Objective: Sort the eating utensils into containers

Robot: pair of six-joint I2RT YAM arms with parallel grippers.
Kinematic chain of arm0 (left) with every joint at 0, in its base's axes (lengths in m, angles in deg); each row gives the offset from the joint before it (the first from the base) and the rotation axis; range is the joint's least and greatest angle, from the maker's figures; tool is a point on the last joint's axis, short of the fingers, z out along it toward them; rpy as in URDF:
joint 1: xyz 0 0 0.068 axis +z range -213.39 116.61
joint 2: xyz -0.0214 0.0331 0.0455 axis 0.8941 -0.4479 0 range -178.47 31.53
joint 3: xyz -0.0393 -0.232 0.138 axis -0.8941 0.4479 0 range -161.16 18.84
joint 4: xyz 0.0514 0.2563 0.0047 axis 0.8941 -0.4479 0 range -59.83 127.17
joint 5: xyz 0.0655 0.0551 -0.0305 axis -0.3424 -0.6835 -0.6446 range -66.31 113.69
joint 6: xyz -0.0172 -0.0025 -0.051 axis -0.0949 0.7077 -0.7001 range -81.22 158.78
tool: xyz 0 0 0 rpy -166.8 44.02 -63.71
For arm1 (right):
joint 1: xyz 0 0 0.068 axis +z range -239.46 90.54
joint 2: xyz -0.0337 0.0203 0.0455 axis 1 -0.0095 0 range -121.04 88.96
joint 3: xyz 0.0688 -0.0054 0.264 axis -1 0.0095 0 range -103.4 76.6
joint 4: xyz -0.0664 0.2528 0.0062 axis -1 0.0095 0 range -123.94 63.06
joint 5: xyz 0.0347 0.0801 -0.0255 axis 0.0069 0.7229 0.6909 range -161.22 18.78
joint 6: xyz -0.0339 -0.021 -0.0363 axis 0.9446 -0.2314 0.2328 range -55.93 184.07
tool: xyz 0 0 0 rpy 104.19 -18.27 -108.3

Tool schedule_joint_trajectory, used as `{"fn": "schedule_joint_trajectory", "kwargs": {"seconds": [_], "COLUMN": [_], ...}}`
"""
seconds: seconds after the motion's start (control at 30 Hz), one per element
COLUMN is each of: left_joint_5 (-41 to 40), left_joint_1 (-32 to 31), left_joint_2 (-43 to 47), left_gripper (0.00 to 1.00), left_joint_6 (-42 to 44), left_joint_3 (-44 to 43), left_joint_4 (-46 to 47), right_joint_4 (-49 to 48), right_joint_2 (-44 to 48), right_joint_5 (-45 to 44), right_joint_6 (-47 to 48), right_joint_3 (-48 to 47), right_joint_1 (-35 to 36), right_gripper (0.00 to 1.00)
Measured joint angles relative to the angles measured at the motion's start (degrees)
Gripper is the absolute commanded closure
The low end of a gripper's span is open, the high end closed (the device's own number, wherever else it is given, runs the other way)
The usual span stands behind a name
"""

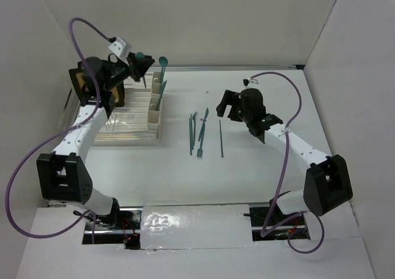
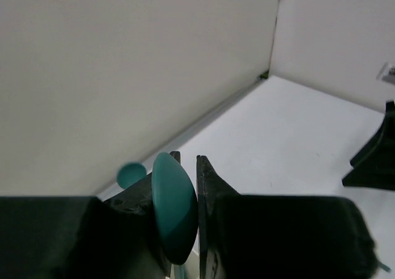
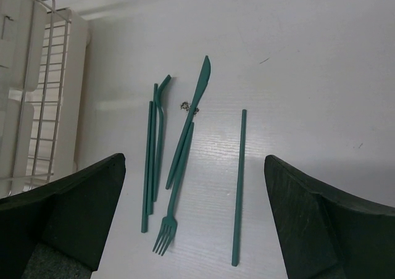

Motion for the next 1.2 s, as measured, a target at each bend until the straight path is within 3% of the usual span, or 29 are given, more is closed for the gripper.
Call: {"fn": "schedule_joint_trajectory", "kwargs": {"seconds": [0.17, 0.4, 0.67, 1.03, 1.2], "left_joint_5": [1.03, 2.40, 3.21, 3.34, 3.08], "left_joint_1": [1.77, 1.75, 1.75, 1.57, 1.27], "left_joint_2": [-4.13, -14.64, -26.27, -30.69, -31.01], "left_gripper": [0.83, 0.81, 0.80, 0.77, 0.62], "left_joint_6": [-2.36, -5.77, -8.76, -9.44, -8.09], "left_joint_3": [-7.98, -10.45, -19.65, -24.44, -22.38], "left_joint_4": [3.30, 7.61, 9.31, 10.49, 10.12], "right_joint_4": [0.11, 0.17, 0.22, 0.44, 0.46], "right_joint_2": [-1.66, -5.60, -9.73, -13.77, -14.05], "right_joint_5": [-0.44, -1.31, -0.85, 1.49, 2.03], "right_joint_6": [0.00, 0.02, 0.04, 0.26, 0.87], "right_joint_3": [-1.38, -4.70, -7.52, -9.70, -9.92], "right_joint_1": [0.09, -0.22, -1.86, -3.82, -4.11], "right_gripper": [0.00, 0.00, 0.00, 0.00, 0.00]}}
